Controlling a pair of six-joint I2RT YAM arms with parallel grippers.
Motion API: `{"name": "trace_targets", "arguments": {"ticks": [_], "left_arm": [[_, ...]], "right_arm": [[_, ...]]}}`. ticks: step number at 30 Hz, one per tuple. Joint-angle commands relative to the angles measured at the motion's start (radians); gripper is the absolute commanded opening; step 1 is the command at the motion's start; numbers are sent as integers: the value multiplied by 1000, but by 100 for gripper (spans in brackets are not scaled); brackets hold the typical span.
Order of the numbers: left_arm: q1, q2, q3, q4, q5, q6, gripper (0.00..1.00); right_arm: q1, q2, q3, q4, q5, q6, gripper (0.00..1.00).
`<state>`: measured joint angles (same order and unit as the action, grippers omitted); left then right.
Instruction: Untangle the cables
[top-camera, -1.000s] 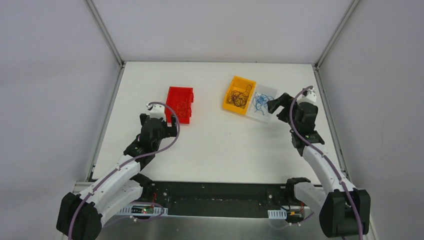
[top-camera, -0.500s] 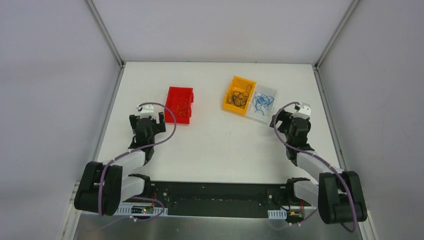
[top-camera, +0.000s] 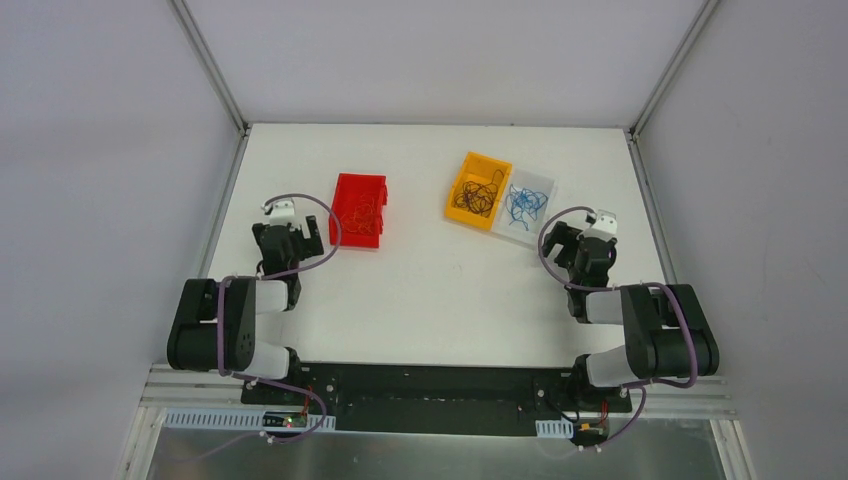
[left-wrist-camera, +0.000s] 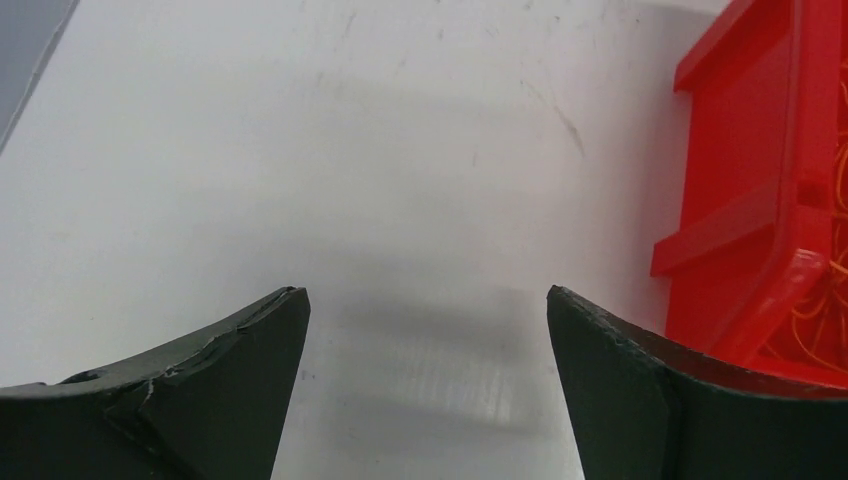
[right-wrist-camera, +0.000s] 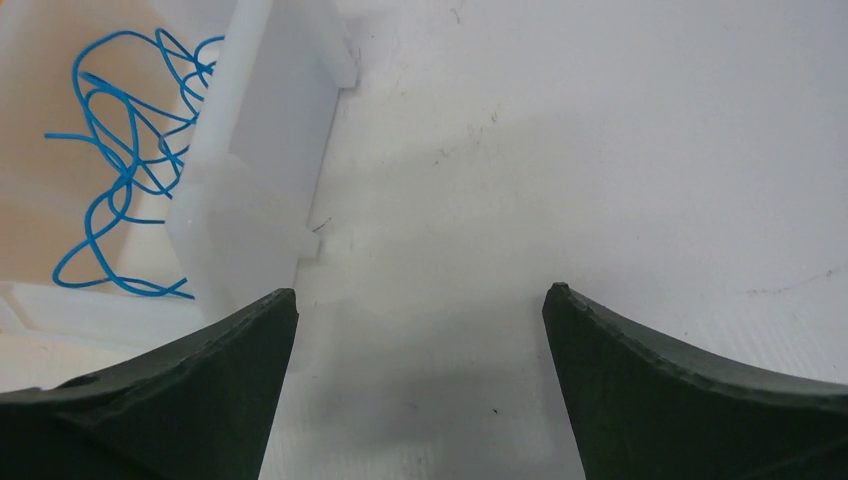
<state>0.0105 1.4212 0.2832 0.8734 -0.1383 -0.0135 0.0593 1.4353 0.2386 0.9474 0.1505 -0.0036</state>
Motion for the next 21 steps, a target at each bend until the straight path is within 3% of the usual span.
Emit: {"name": "trace_targets", "arguments": {"ticks": [1,2,3,21], "left_arm": [[28,-8,23,17,66,-39,88],[27,-11,24,8,67,-38,97],[27,-9,27,9,71,-37,99],[28,-8,27,12,72,-36,99]], "right_arm": [[-10,-7,34,47,8,24,99],[-11,-6,35,48,7,24,99],[-11,-6,35,48,6,24,99],[-12,-7,35,48,5,26,99]]}}
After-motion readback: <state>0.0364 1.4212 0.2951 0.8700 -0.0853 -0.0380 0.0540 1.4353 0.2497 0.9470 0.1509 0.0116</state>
